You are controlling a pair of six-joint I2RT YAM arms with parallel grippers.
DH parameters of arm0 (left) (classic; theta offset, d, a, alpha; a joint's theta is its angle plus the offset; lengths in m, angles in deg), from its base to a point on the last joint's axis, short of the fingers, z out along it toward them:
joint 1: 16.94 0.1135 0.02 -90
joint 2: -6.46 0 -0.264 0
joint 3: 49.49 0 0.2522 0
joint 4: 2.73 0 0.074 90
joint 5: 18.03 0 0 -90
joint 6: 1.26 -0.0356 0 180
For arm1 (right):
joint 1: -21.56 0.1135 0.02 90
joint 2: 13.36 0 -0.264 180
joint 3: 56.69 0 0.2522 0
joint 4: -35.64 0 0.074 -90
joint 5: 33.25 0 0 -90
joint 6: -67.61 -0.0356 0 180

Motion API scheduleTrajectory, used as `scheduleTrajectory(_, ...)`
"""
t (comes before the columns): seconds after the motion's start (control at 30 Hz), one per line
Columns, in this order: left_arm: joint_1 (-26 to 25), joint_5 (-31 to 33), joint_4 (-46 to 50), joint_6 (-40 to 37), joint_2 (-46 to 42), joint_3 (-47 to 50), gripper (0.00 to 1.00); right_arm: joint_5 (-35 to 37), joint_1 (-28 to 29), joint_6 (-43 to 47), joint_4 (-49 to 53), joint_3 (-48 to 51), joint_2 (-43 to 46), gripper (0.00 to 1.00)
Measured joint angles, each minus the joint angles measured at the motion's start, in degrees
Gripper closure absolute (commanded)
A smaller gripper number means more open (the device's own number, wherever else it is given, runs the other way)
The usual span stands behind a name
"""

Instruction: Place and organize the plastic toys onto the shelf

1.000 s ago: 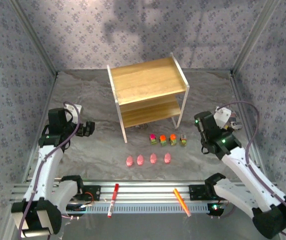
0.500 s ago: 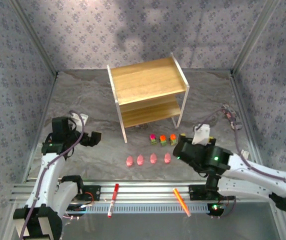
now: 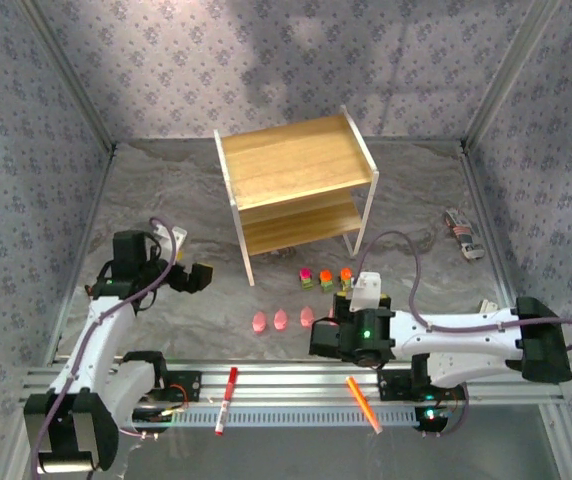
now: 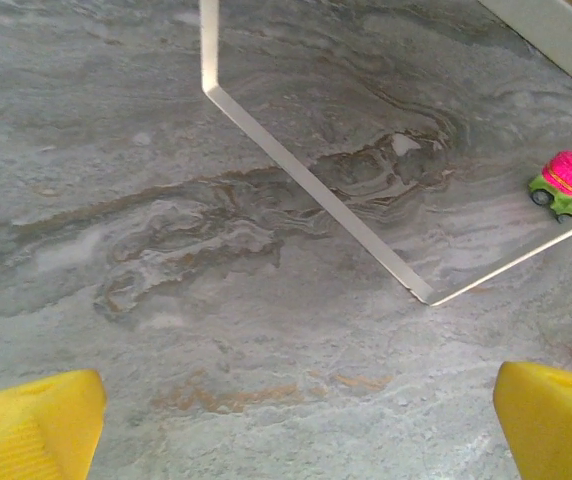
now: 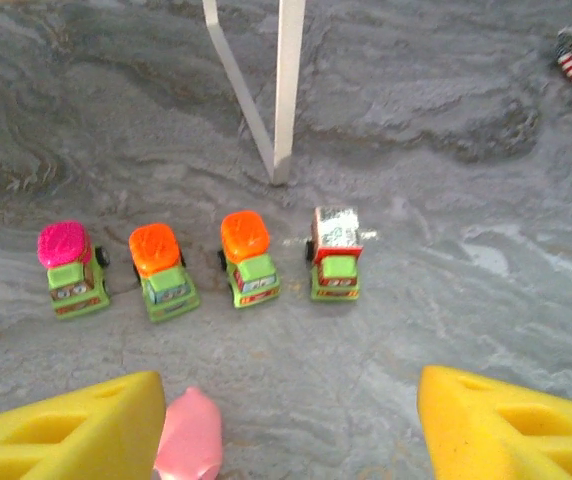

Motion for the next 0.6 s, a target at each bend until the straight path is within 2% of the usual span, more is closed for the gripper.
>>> scheduleTrajectory(0.17,-5.3,1.7,-0.3,0.0,3.0,0.0,0.0,-1.4,2.6,-2.0,-3.7,2.5,-1.3,0.43)
scheduleTrajectory(0.3,-8.9,3.0,-1.9,0.0,4.0,0.0,0.01,-2.8,3.3,-2.5,-8.2,4.0,-3.2,0.43)
scheduleTrajectory(0.6,-10.0,4.4,-5.9,0.9,5.5,1.9,0.0,-8.1,3.0,-2.3,-16.8,5.0,-10.7,0.39)
